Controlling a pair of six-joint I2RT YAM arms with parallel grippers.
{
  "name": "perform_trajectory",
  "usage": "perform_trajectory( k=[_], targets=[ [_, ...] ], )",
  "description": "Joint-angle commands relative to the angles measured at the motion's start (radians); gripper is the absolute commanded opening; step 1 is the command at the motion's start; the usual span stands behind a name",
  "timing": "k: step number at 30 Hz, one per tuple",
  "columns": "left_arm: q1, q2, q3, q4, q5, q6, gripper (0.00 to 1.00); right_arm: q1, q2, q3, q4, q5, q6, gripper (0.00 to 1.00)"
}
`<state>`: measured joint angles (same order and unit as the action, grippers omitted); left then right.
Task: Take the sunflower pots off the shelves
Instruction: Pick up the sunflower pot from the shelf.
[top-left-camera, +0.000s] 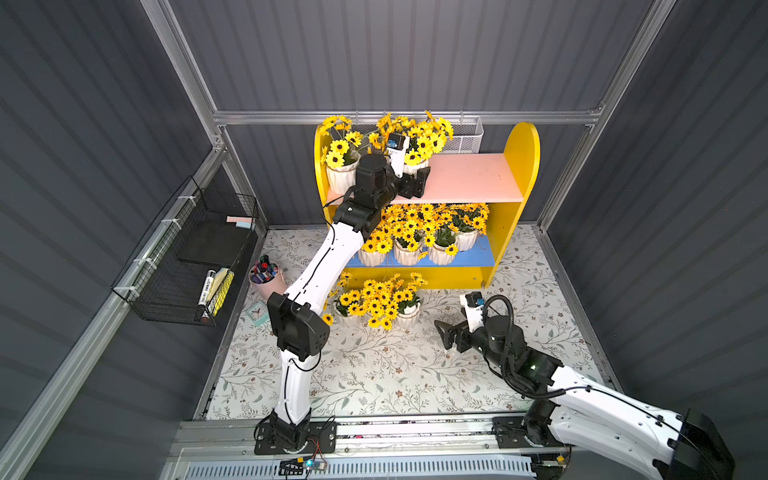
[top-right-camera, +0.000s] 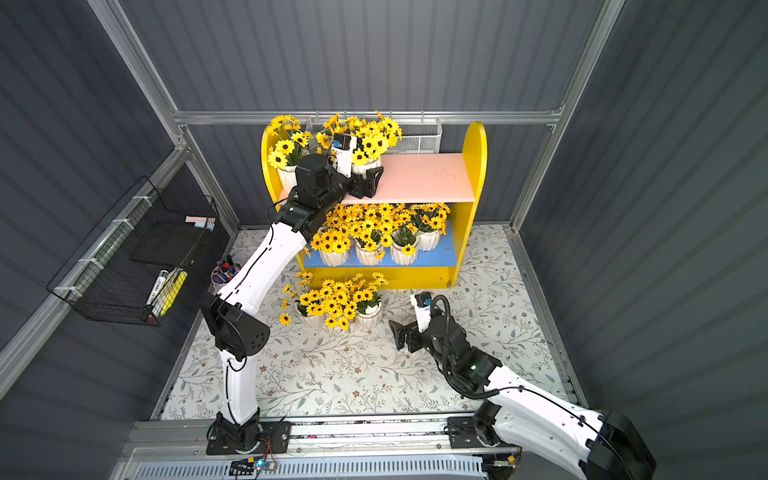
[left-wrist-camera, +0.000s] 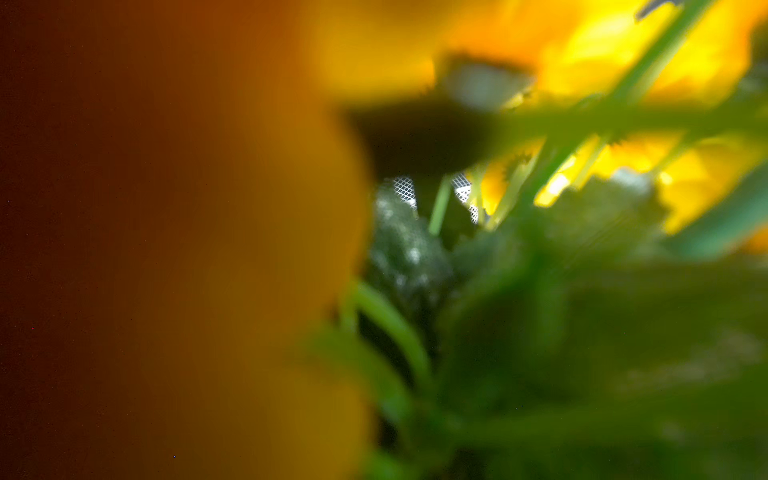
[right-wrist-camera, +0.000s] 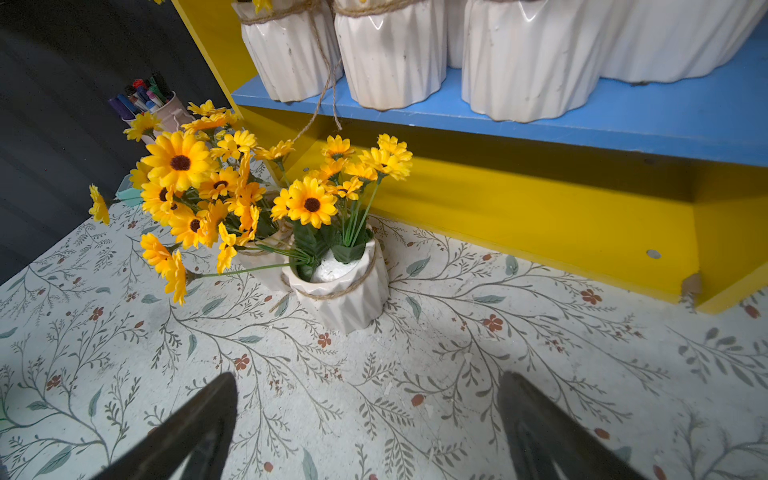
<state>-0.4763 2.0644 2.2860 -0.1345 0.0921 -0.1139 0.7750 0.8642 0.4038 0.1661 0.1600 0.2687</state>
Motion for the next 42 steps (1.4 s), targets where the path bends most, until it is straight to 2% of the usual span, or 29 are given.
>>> perform_trajectory(
  k=[1, 6, 9, 11, 13, 25, 39, 42],
  targets=[
    [-0.012, -0.029, -0.033, 0.006, 0.005, 0.019, 0.69, -0.002, -0.008, -0.011, 0.009, -0.005, -0.004, 0.99],
    [-0.015, -0.050, -0.048, 0.013, 0.010, 0.025, 0.49, -0.003, -0.008, -0.010, 0.009, -0.005, -0.005, 0.99],
    [-0.028, -0.052, -0.026, -0.012, 0.022, 0.043, 0.28, -0.003, -0.008, -0.007, 0.009, -0.002, -0.006, 0.99],
    [-0.039, -0.054, -0.010, -0.032, 0.036, 0.062, 0.11, -0.002, -0.008, -0.002, 0.006, 0.003, -0.007, 0.99],
    [-0.055, -0.060, -0.005, -0.044, 0.044, 0.083, 0.00, -0.005, -0.008, 0.004, -0.002, 0.013, -0.006, 0.99],
    [-0.105, -0.101, 0.009, -0.057, 0.066, 0.128, 0.00, -0.014, -0.033, 0.015, -0.019, 0.026, 0.011, 0.99],
    [-0.107, -0.108, 0.024, 0.008, 0.037, 0.045, 0.00, -0.021, -0.071, 0.020, -0.050, 0.037, 0.014, 0.99],
    [-0.107, -0.089, 0.089, -0.034, 0.037, 0.044, 0.00, -0.024, -0.079, 0.021, -0.050, 0.037, 0.015, 0.99]
  ],
)
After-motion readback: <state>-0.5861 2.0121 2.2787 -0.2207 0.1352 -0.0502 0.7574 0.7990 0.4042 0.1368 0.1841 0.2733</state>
